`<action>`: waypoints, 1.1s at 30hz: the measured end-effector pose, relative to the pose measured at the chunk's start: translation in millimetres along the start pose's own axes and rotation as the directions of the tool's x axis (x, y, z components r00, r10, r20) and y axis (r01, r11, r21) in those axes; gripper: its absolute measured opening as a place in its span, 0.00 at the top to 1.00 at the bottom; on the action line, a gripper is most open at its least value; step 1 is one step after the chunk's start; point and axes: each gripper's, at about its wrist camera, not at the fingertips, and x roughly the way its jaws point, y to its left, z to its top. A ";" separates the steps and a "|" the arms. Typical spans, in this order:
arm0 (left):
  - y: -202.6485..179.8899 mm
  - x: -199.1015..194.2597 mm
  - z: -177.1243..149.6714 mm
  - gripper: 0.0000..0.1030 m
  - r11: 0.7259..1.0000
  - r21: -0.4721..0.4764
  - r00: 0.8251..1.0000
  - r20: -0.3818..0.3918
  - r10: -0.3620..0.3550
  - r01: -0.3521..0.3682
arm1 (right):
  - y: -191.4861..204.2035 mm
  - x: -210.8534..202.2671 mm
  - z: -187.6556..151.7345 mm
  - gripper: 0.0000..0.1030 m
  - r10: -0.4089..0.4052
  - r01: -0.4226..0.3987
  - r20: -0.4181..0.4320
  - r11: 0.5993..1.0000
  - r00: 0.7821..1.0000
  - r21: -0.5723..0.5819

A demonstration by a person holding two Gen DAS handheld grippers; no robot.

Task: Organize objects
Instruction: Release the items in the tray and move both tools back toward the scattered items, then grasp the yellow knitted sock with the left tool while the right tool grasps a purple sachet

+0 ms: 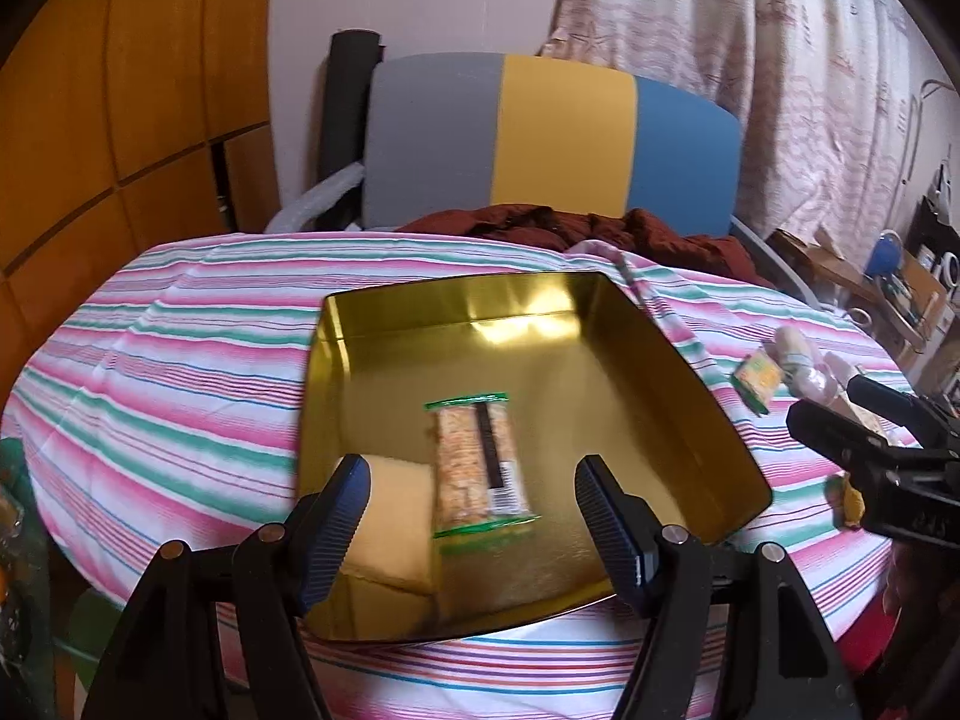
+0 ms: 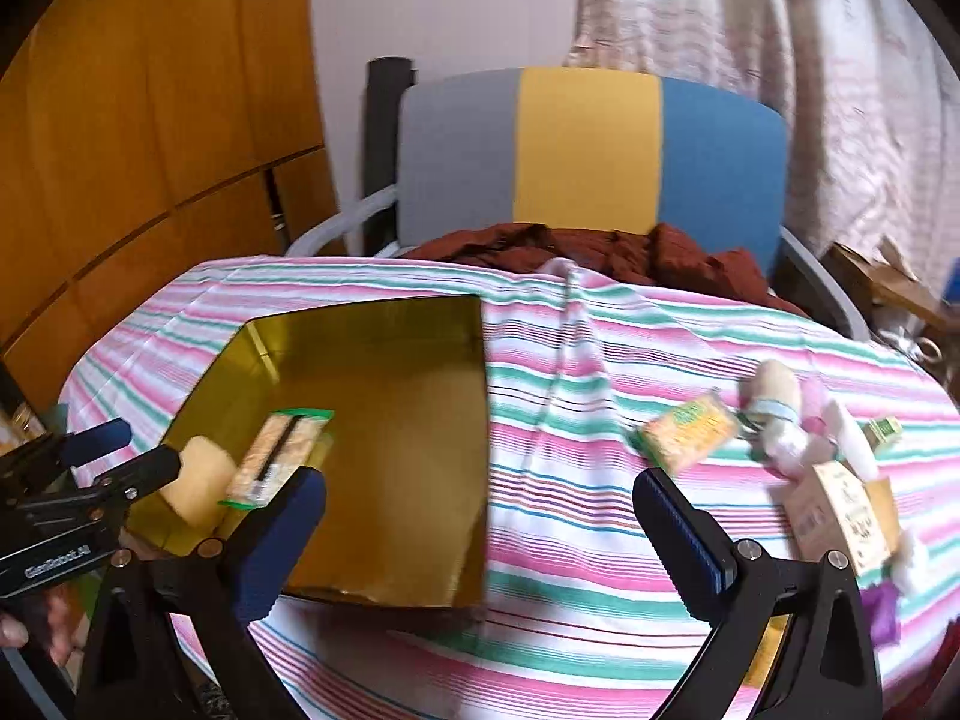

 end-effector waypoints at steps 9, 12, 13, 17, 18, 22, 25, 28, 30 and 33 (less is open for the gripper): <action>-31.2 2.3 11.0 0.23 0.991 0.034 0.991 0.002 -0.131 0.130 | -73.8 -19.8 -4.6 0.00 -0.110 0.110 -0.009 0.984 0.994 0.143; -46.1 5.2 14.4 0.23 0.982 0.068 0.984 -0.021 -0.177 0.178 | -109.1 -32.4 -5.3 0.00 -0.164 0.163 -0.009 0.965 0.986 0.207; -52.1 6.8 14.9 0.23 0.977 0.081 0.980 -0.031 -0.195 0.196 | -119.0 -37.2 -5.6 0.00 -0.180 0.177 -0.007 0.957 0.984 0.231; -81.3 8.6 17.0 0.23 0.950 0.142 0.960 -0.055 -0.274 0.279 | -169.7 -60.1 -8.8 0.00 -0.243 0.232 -0.014 0.905 0.970 0.357; -93.0 8.9 17.9 0.23 0.936 0.168 0.950 -0.064 -0.304 0.311 | -179.9 -64.7 -10.3 0.00 -0.254 0.241 -0.017 0.892 0.967 0.382; -129.4 13.7 19.8 0.23 0.893 0.230 0.922 -0.107 -0.371 0.386 | -222.3 -82.9 -21.7 0.00 -0.268 0.249 -0.038 0.824 0.963 0.509; -160.4 22.7 18.1 0.23 0.857 0.254 0.893 -0.167 -0.418 0.449 | -243.5 -89.7 -31.5 0.00 -0.273 0.253 -0.052 0.783 0.961 0.569; -192.9 31.6 14.0 0.23 0.816 0.285 0.863 -0.223 -0.453 0.502 | -249.7 -90.9 -38.1 0.00 -0.274 0.257 -0.060 0.773 0.960 0.581; -214.2 36.6 10.4 0.23 0.789 0.306 0.844 -0.256 -0.471 0.533 | -253.0 -90.9 -42.3 0.00 -0.268 0.251 -0.059 0.771 0.962 0.585; -243.2 44.9 5.6 0.23 0.749 0.311 0.808 -0.304 -0.505 0.585 | -257.9 -87.1 -49.5 0.00 -0.250 0.236 -0.061 0.767 0.966 0.596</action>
